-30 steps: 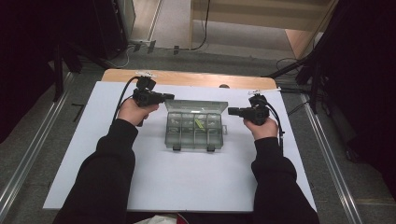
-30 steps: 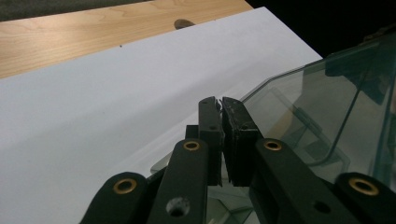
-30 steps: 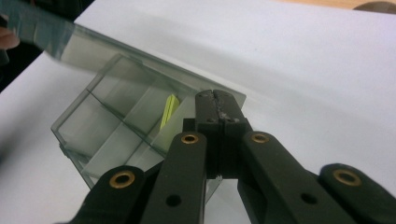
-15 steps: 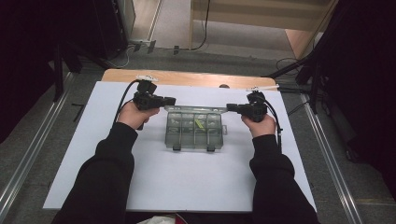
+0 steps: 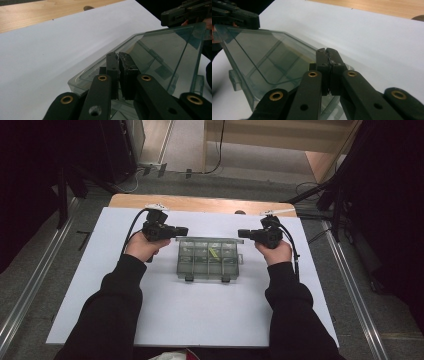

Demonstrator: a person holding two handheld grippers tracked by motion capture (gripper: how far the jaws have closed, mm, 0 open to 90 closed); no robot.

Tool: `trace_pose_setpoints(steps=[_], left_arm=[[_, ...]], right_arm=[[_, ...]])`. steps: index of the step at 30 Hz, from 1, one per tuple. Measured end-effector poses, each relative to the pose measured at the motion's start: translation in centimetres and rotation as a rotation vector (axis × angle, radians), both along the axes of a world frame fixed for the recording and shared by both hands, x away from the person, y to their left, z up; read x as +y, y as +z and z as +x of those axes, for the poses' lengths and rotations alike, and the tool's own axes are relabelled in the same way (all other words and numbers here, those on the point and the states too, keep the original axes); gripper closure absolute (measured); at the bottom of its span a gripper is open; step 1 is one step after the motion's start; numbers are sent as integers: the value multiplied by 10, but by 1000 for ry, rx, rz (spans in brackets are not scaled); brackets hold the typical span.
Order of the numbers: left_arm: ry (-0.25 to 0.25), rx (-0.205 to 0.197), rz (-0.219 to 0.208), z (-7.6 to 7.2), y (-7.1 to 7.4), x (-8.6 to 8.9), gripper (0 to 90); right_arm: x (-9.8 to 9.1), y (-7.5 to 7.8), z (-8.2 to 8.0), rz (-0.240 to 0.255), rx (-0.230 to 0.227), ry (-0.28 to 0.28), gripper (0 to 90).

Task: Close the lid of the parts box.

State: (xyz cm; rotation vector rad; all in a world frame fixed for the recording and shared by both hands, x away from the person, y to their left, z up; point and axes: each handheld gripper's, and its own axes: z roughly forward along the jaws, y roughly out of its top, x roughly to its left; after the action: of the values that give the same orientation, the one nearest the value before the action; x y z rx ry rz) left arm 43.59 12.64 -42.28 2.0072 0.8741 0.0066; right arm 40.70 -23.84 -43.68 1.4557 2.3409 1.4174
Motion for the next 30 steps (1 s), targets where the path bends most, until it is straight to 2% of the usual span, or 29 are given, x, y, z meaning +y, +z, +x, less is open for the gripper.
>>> trace_pose_setpoints(steps=[12,30], left_arm=[[-22,-8,5,-9,-1,-1,858],[-35,-10,20,-26,-6,4,858]], right_arm=[[10,1,-11,-7,22,47,888],[18,4,-29,-20,22,94,884]])
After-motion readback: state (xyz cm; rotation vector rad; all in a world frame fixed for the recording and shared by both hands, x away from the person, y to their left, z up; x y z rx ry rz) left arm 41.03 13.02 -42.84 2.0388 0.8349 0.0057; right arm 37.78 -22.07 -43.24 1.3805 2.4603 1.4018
